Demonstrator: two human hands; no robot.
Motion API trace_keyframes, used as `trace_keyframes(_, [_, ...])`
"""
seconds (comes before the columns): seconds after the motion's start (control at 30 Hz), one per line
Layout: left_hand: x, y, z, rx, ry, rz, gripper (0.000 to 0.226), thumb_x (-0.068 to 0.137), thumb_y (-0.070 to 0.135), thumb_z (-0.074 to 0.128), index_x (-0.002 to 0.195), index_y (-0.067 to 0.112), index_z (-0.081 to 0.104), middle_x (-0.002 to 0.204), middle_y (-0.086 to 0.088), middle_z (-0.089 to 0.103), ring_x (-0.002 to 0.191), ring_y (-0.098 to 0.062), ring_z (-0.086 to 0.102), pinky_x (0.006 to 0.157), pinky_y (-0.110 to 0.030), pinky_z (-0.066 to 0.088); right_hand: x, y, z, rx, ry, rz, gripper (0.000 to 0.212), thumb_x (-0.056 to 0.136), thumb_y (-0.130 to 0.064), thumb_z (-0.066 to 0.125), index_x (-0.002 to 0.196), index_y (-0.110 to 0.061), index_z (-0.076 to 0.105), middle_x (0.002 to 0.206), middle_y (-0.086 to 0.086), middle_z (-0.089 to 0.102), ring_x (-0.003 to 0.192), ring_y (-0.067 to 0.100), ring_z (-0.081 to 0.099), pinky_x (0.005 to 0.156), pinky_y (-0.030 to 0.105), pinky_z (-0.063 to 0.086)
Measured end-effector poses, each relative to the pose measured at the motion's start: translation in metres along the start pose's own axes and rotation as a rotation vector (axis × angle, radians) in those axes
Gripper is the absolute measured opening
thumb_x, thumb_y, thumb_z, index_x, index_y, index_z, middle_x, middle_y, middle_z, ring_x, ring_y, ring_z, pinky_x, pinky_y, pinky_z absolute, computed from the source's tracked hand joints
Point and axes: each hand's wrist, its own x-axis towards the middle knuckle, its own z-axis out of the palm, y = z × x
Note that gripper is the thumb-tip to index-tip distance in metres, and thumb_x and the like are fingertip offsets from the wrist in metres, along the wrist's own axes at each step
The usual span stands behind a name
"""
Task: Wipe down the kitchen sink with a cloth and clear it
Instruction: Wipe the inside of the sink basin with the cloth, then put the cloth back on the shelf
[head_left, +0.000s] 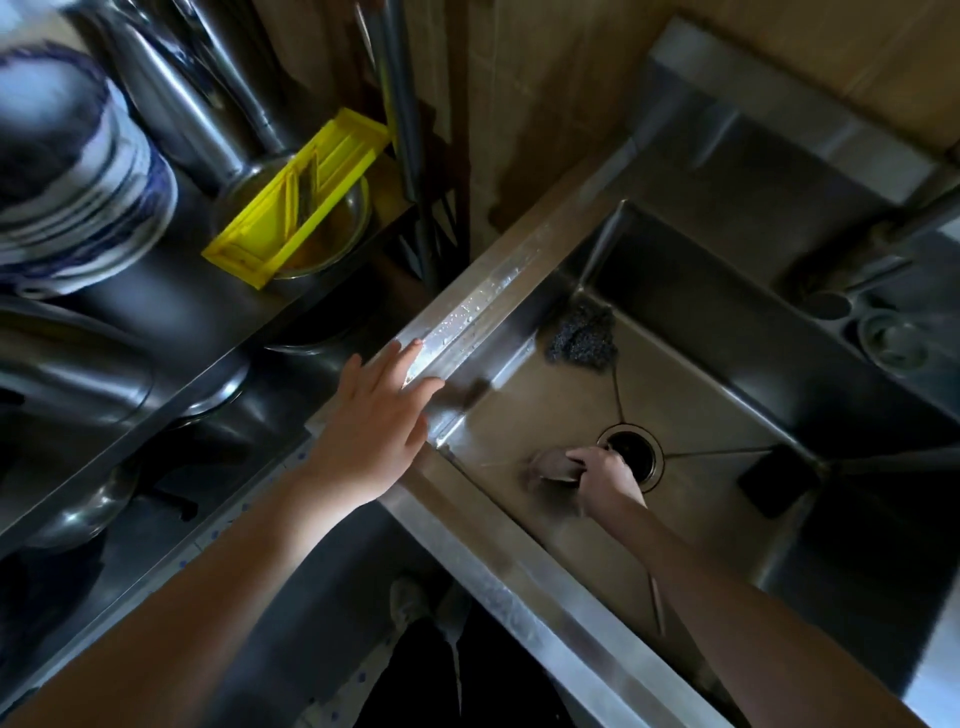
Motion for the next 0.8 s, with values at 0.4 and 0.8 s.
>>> trace_keyframes(0.4, [-0.018,-0.002,-0.05,-0.043,0.118,0.08,0.037,0.082,0.012,0.061,0.118,0.014,0.06,0.126,-0.008,0.057,0.117,-0.027,0.054,0.093,-0.042,0.042,-0.078,-0.071,-0.075,0.1,0.305,-0.223,0.05,0.078,0.004,0.046,0.114,-0.024,0.069,0.11,0.003,0.07,0.099,0.023,0.064,0.083,0.02,0.044])
trace_keyframes(0.8, [-0.03,-0.032,-0.131,0.021,0.28,0.018,0.037,0.089,0.023,0.053,0.126,0.021,0.053,0.119,-0.002,0.057,0.108,-0.025,0.055,0.087,-0.038,0.043,-0.122,-0.161,-0.158,0.036,0.449,-0.461,0.048,0.079,0.005,0.047,0.107,-0.026,0.071,0.097,-0.004,0.069,0.095,0.016,0.064,0.075,0.013,0.042])
